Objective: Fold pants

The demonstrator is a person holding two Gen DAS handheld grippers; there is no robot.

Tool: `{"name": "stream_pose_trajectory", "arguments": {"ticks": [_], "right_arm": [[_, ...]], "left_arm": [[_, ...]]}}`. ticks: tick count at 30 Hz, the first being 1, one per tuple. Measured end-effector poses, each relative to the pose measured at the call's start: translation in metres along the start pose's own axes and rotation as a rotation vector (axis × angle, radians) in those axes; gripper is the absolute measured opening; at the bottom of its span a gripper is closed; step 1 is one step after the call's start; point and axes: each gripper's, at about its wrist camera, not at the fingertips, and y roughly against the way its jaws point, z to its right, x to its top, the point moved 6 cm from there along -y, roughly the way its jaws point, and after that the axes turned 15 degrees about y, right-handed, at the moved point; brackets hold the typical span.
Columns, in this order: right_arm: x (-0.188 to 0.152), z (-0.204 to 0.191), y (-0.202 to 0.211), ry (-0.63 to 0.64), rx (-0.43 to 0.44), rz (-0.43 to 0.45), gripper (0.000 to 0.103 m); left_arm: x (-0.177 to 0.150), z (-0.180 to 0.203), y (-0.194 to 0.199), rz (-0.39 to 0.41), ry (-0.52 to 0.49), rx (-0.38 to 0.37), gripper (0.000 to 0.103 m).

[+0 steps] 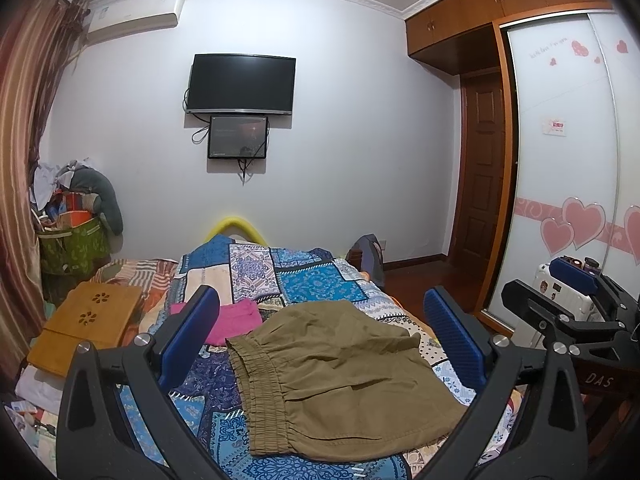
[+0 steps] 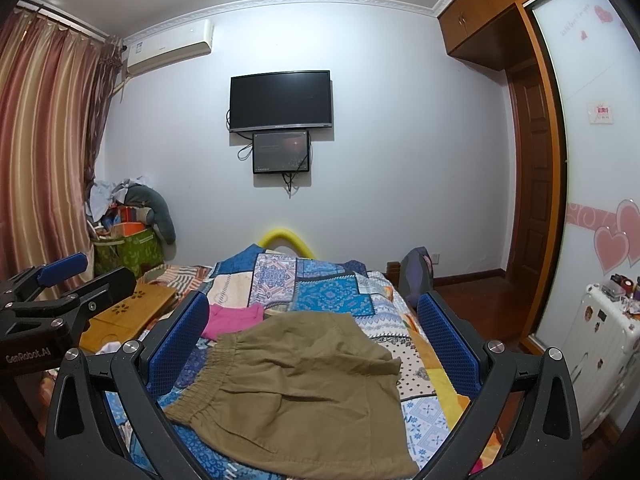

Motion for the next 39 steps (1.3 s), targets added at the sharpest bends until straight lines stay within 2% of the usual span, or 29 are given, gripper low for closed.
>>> {"name": "stream_pose_trajectory", "arguments": {"ticks": [13, 19, 23, 25, 28, 34, 39], "right_arm": [[0.000, 0.003, -0.004, -0.009, 0.002, -0.016, 0.103], [-0.013, 0.010, -0.019, 0.001, -0.023, -0.053, 0.103], [-0.027, 0.022, -0.038, 0.028, -0.049, -0.105, 0.103], [-0.038, 0.029, -0.050, 0.035, -0.063, -0.146, 0.103], [-0.060, 0.043, -0.071, 0.026, -0.084, -0.224, 0.103], [-0.102, 0.069, -0.109, -0.016, -0.073, -0.354, 0.103], [-0.136, 0.089, -0.143, -0.044, -0.088, -0.469, 0.103]], "left_arm": [[-0.002, -0.004, -0.005, -0.007, 0.000, 0.008, 0.103], [-0.005, -0.009, -0.025, -0.056, -0.011, 0.009, 0.103], [-0.005, -0.026, -0.052, -0.084, -0.014, 0.075, 0.103], [-0.008, -0.040, -0.072, -0.111, -0.020, 0.124, 0.103], [-0.018, -0.054, -0.099, -0.171, -0.022, 0.147, 0.103], [-0.046, -0.091, -0.163, -0.333, -0.019, 0.192, 0.103], [-0.083, -0.123, -0.215, -0.473, -0.020, 0.260, 0.103]]}}
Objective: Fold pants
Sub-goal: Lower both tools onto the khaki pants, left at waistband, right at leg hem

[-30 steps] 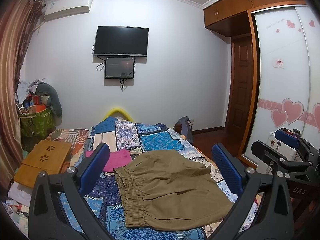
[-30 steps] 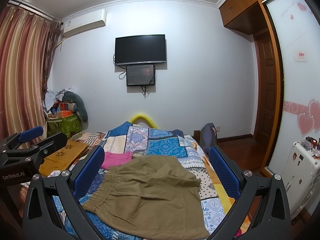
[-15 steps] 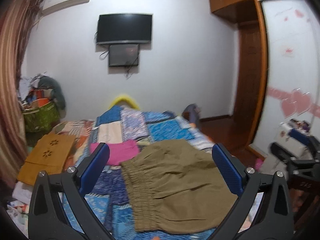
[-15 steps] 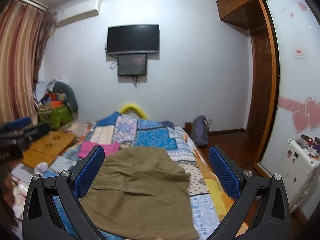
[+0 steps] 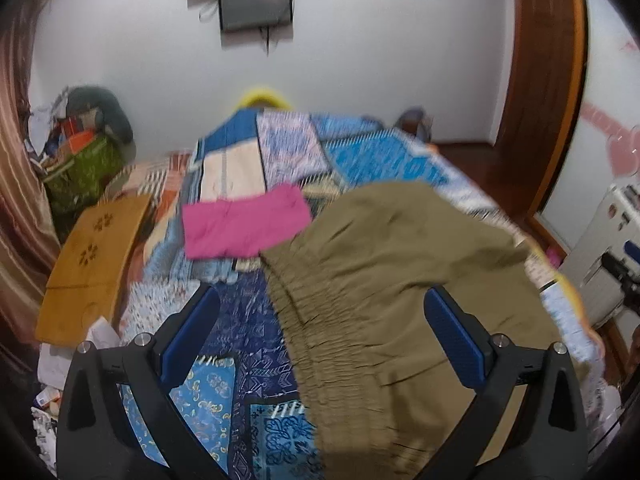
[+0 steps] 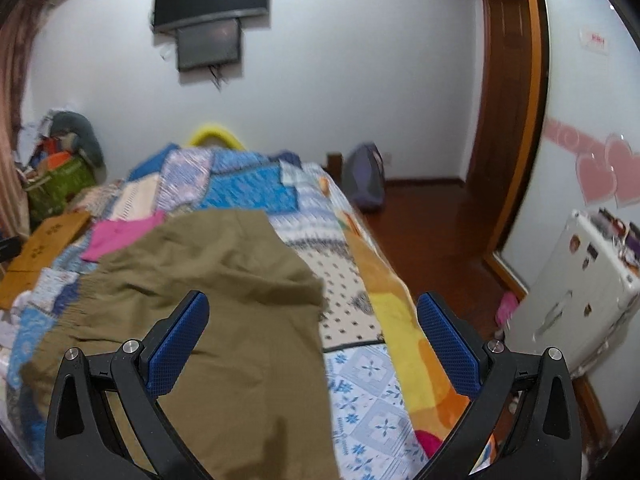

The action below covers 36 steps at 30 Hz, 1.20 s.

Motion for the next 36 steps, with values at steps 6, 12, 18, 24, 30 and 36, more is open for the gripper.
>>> {"name": "stream_pose_trajectory", "arguments": {"ticks": [6, 12, 18, 24, 30, 36], "right_arm": [[-0.013, 0.002, -0.050, 0.004, 0.067, -0.100, 0.103], [-0.023, -0.008, -0.100, 0.068, 0.155, -0.190, 0.082], [-0.034, -0.014, -0.139, 0.059, 0.292, -0.283, 0.059], [-0.039, -0.031, -0.142, 0.096, 0.373, -0.307, 0.044], [-0.046, -0.029, -0.136, 0.103, 0.362, -0.319, 0.012], [-0.045, -0.028, -0.135, 0.105, 0.348, -0.325, 0.010]], "left_arm": [[-0.017, -0.008, -0.065, -0.153, -0.010, 0.013, 0.103], [-0.025, -0.017, -0.099, -0.270, 0.008, -0.033, 0.097], [-0.035, -0.019, -0.123, -0.376, 0.039, -0.084, 0.084], [-0.047, -0.005, -0.128, -0.374, -0.028, -0.099, 0.078], [-0.043, 0.002, -0.131, -0.354, -0.089, -0.060, 0.062], [-0.030, 0.002, -0.131, -0.318, -0.176, -0.003, 0.056]]}}
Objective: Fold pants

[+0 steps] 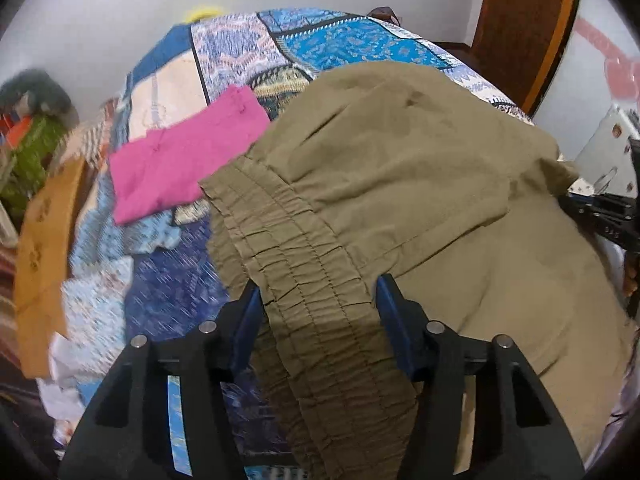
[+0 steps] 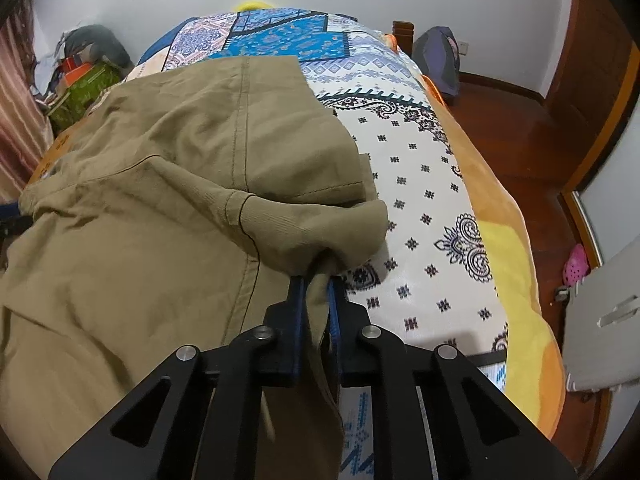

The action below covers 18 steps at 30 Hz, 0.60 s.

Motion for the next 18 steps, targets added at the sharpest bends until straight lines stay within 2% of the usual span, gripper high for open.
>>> {"name": "stream_pose_trajectory", "arguments": {"ticks": [4, 8, 12, 13, 18], "right_arm": [[-0.007, 0.002, 0.005, -0.035, 0.020, -0.004, 0.009], [-0.008, 0.002, 0.007, -0.070, 0.023, -0.014, 0.011], [-0.003, -0.002, 0.023, -0.005, 0.018, -0.003, 0.016], [-0.002, -0.001, 0.026, 0.002, 0.016, 0.005, 0.021], [0.015, 0.012, 0.045, -0.034, 0.038, 0.070, 0.025]], "left_arm": [[0.004, -0.001, -0.003, 0.004, -0.028, 0.019, 0.057], [0.002, -0.005, -0.006, -0.021, 0.004, 0.004, 0.057], [0.009, -0.007, 0.018, 0.025, 0.010, -0.021, 0.057], [0.011, -0.008, 0.022, 0.032, 0.014, -0.027, 0.057], [0.034, -0.019, 0.037, 0.073, 0.063, -0.039, 0.059]]}}
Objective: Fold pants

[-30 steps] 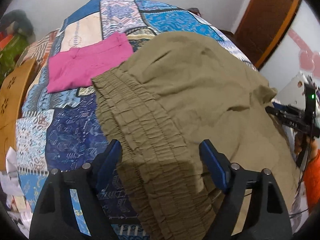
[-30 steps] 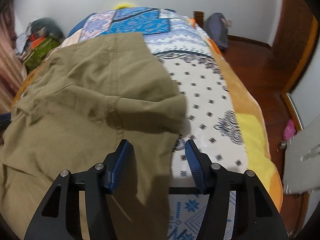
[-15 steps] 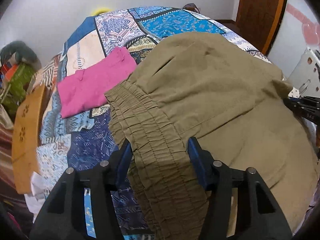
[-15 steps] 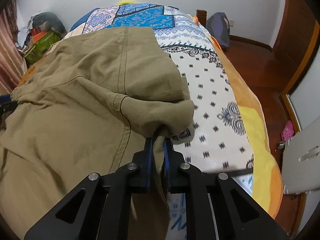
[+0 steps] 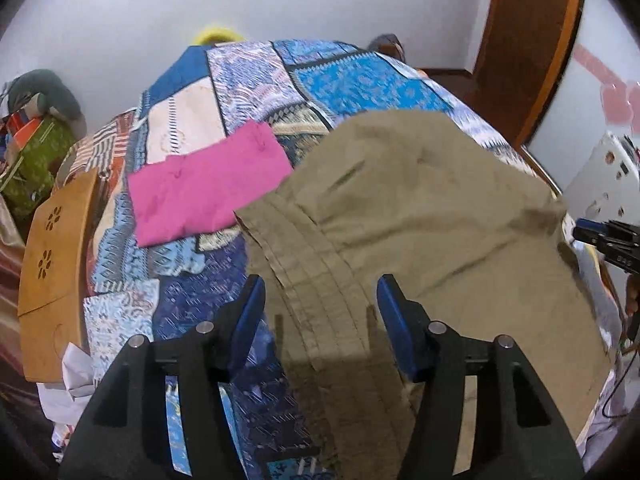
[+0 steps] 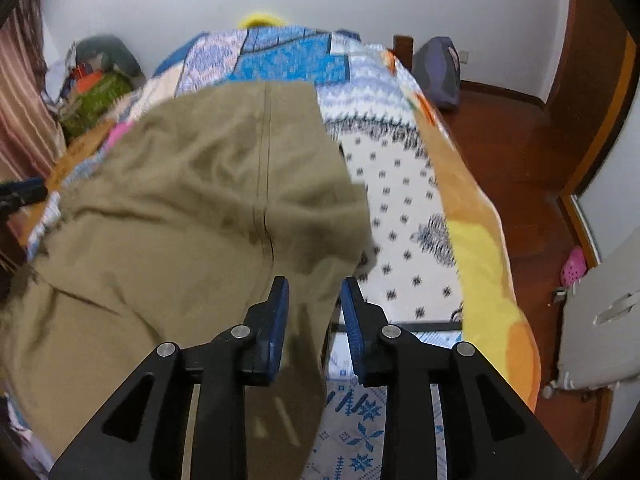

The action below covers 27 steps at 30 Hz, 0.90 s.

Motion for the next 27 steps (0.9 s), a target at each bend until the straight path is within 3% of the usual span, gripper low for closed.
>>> {"name": "stream_pose_trajectory", "arguments": {"ticks": [4, 6, 13, 18, 21, 22, 25, 27], "right_arm": [[0.025, 0.012, 0.002, -0.036, -0.006, 0.061, 0.042], [0.038, 0.017, -0.006, -0.028, -0.026, 0.078, 0.045], [0.053, 0.019, -0.056, -0.005, -0.012, 0.019, 0.045], [0.049, 0.010, -0.085, -0.024, 0.072, -0.014, 0.045], [0.048, 0.008, -0.088, -0.010, 0.079, -0.018, 0.027], [0.048, 0.007, -0.087, 0.001, 0.060, -0.017, 0.018], [0.047, 0.005, -0.083, 0.041, 0.027, -0.011, 0.016], [0.044, 0.001, -0.080, 0.086, -0.017, -0.012, 0.014]], "left_arm": [[0.012, -0.008, -0.015, -0.021, 0.030, 0.032, 0.061], [0.015, -0.010, -0.028, -0.060, 0.060, 0.014, 0.061], [0.006, -0.004, -0.064, -0.140, 0.055, -0.029, 0.063], [0.000, -0.001, -0.077, -0.155, 0.035, -0.045, 0.065], [0.003, 0.001, -0.076, -0.113, 0.009, -0.021, 0.064], [0.004, 0.002, -0.076, -0.099, -0.006, -0.009, 0.059], [0.009, 0.006, -0.075, -0.072, -0.047, 0.025, 0.038], [0.011, 0.011, -0.073, -0.070, -0.063, 0.031, 0.034]]}}
